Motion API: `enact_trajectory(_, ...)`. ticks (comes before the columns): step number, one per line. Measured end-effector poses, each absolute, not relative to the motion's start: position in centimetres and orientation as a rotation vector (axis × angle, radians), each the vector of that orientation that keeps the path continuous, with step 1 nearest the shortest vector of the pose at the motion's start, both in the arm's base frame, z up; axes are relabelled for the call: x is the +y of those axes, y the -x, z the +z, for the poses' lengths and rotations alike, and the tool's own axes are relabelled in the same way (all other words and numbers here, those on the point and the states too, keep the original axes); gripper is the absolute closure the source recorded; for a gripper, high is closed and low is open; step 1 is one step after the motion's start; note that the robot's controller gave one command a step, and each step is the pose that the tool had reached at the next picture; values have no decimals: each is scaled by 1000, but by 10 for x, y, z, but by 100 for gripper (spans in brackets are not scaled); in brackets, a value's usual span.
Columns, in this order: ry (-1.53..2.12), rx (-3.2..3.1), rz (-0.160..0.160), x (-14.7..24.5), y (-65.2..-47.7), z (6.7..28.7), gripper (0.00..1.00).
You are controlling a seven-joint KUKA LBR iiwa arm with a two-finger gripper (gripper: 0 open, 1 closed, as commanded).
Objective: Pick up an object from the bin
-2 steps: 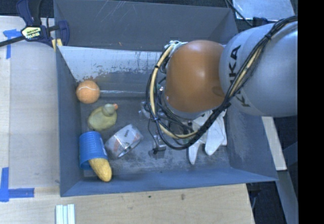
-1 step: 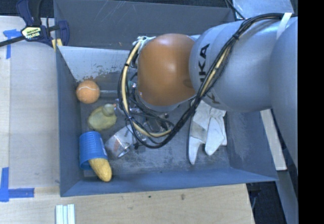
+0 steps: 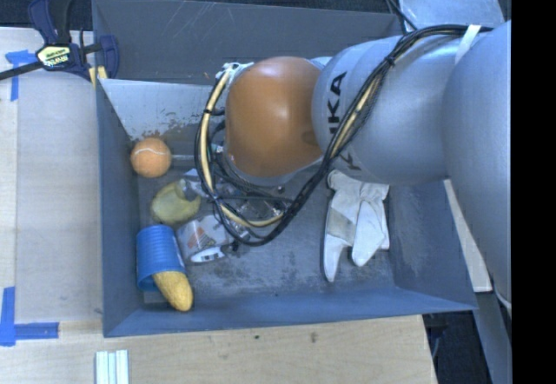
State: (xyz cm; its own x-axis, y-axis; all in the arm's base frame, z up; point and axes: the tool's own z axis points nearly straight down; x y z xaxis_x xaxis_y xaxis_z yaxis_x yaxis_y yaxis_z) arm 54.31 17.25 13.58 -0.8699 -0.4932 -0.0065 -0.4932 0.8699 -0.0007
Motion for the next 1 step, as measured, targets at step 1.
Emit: enact_trajectory(1,936,2991,-3,161,-553,98,0)
